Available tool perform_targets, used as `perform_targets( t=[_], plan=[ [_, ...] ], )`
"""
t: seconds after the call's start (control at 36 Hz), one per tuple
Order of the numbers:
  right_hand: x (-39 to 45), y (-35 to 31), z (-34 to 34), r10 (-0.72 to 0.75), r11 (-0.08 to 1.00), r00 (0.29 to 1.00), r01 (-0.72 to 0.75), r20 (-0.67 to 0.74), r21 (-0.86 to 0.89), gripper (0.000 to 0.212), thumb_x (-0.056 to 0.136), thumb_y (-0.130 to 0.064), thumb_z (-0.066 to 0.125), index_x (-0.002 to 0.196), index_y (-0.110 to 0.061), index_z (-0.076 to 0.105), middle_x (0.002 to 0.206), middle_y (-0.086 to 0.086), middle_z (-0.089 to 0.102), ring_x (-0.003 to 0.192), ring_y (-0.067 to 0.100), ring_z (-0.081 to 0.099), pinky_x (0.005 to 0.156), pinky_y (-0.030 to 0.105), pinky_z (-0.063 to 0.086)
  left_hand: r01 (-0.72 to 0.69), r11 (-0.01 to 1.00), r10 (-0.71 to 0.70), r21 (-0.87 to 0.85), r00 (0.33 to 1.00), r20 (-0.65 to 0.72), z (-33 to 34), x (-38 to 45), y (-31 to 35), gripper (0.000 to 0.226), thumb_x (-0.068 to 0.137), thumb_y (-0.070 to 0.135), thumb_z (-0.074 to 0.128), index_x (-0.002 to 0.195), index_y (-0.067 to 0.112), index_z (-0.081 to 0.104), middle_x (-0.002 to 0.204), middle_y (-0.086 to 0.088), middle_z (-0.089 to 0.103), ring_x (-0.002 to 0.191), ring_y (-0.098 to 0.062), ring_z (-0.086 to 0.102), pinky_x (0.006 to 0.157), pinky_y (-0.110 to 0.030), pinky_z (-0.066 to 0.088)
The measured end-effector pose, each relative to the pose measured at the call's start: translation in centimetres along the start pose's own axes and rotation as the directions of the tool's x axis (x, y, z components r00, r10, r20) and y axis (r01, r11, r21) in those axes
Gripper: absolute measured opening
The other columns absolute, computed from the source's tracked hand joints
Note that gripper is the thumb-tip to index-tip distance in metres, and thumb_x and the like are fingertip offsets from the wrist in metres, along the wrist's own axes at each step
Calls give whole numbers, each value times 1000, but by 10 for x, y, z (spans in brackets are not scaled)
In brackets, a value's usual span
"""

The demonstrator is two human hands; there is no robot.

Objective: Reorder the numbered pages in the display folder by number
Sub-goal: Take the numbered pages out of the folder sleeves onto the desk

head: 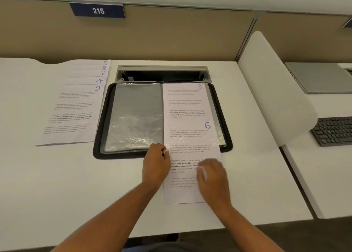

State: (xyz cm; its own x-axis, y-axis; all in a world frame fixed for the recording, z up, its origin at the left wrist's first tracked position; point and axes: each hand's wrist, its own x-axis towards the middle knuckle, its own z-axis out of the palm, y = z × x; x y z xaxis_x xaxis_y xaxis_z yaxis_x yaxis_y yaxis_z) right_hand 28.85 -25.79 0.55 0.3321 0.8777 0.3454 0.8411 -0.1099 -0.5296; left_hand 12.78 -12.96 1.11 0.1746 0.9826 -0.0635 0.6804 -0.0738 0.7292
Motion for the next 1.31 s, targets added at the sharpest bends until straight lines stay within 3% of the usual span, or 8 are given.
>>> perform_targets(
  t=[0.11,0.22,0.47,0.61,0.78,0.92,1.17,1.31],
  plan=[
    [39,17,0,525,849,845,-512,-98,133,31,92,-11,68,123,-14,62,124,5,53,112,24,55,98,41,49,35,999,-35,-5,999,-33,-1,-4,3,9,97,21,59,90,23,54,91,8,56,80,-10,57,70,-29,51],
    [69,30,-3,721,666,692,-702,23,253,29,95,-18,65,122,-13,57,118,4,56,97,22,60,88,38,50,91,995,-92,-34,996,-22,-1,-4,8,5,96,20,60,94,22,56,94,7,57,81,-8,57,73,-29,50],
    [77,30,-8,790,545,602,-778,120,313,24,92,-7,60,112,-19,54,99,-1,64,88,21,63,70,31,48,218,961,-213,-169,976,44,-8,6,10,6,92,12,66,94,15,62,91,2,65,78,-6,58,62,-12,38],
    [64,25,-10,786,556,604,-783,132,279,19,89,-13,61,107,-19,61,94,-4,66,86,19,65,74,36,52,313,880,-289,-357,950,119,-7,5,2,18,88,19,77,97,18,61,91,-3,69,84,-17,69,76,-32,59],
    [46,19,-16,782,568,601,-796,164,208,12,91,-17,55,90,-17,67,87,-3,71,76,18,65,64,33,49,420,702,-340,-575,907,248,-10,-5,4,33,84,14,82,109,8,61,86,-6,77,77,-17,75,64,-26,57],
    [27,9,-26,803,543,578,-811,149,220,16,92,-12,52,78,-11,60,76,1,68,65,20,60,56,31,44,521,688,-404,-505,853,331,-16,-13,5,31,88,10,76,114,11,59,99,-8,74,77,-18,73,51,-18,51],
    [-6,-9,-40,856,482,513,-836,63,262,15,95,-12,48,85,-11,59,83,3,69,72,23,65,56,32,47,430,793,-180,-433,843,507,-30,-26,-2,10,86,0,67,82,8,62,78,-6,69,64,-12,61,59,-22,49],
    [-15,-23,-39,876,458,482,-840,12,293,16,98,-13,47,86,-14,58,86,2,69,75,25,67,62,39,58,384,806,-55,-450,806,589,-38,-27,-7,14,87,1,62,80,10,55,98,-19,72,81,-24,70,71,-29,56]
  ],
)
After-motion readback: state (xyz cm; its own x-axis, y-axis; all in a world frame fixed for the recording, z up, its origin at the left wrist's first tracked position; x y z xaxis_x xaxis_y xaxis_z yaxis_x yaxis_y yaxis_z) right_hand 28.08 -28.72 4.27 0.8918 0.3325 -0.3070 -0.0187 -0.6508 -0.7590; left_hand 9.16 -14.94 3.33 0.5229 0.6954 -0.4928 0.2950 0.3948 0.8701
